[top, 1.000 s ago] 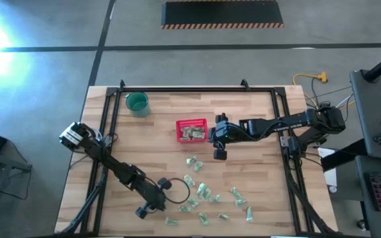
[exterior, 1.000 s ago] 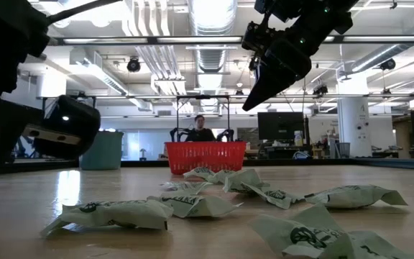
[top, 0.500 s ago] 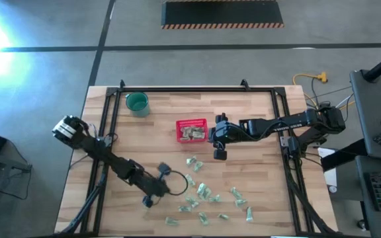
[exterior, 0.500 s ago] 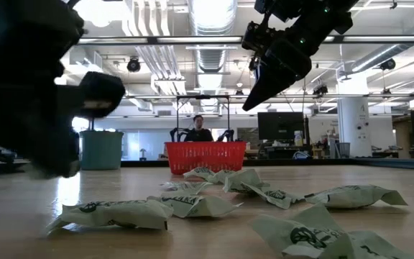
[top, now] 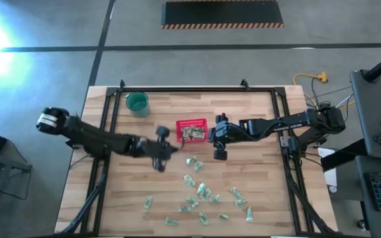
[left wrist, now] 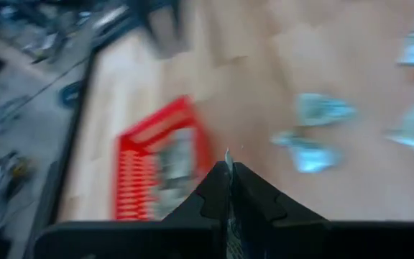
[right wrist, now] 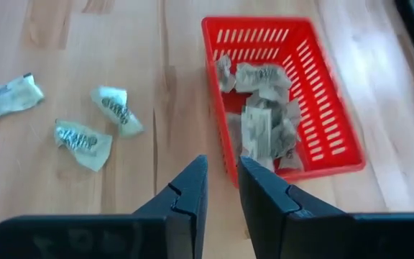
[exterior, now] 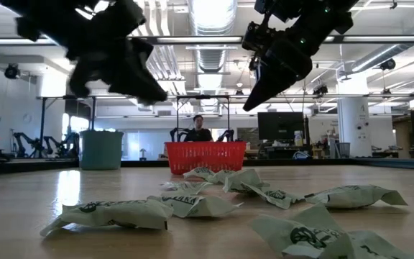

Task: Pick and place items into bin
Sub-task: Put the stevia packet into the red bin

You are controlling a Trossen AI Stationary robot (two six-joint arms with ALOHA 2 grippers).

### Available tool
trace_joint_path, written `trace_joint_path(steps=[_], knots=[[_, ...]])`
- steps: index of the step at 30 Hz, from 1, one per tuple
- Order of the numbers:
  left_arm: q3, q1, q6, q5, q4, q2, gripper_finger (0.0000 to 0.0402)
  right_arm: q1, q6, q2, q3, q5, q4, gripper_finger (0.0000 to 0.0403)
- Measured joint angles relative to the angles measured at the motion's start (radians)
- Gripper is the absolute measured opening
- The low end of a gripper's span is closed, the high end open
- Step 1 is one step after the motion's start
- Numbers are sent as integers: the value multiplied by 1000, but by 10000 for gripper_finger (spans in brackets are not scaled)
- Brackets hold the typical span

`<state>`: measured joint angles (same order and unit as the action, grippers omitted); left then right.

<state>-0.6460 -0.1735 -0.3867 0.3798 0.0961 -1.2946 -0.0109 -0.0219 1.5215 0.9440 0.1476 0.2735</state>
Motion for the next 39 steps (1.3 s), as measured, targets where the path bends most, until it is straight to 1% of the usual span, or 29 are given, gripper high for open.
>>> trace_joint_path(steps=[3, 8, 11, 15, 21, 25, 29, 32, 39], knots=[[-3, 113, -24, -52, 40, 10, 0, 0, 19, 0, 0, -22, 61, 68], [-3, 275, -20, -278, 144, -2, 0, 0, 111, 0, 0, -29, 218, 68], [-4, 335, -18, -349, 193, -36, 0, 0, 166, 0, 0, -28, 286, 68], [-18, 375, -13, -362, 241, -103, 0, 0, 210, 0, 0, -27, 315, 68], [-39, 393, -13, -381, 354, -251, 0, 0, 214, -1, -1, -27, 315, 68], [-66, 412, -13, -379, 358, -324, 0, 7, 214, -1, -1, -26, 315, 68], [-93, 422, -12, -375, 358, -356, 3, 17, 214, -1, -2, -26, 314, 68], [-101, 421, -11, -375, 359, -359, 25, 20, 214, -1, -2, -25, 313, 68], [-101, 421, -9, -376, 349, -352, 112, 20, 225, -2, -2, -25, 306, 68]])
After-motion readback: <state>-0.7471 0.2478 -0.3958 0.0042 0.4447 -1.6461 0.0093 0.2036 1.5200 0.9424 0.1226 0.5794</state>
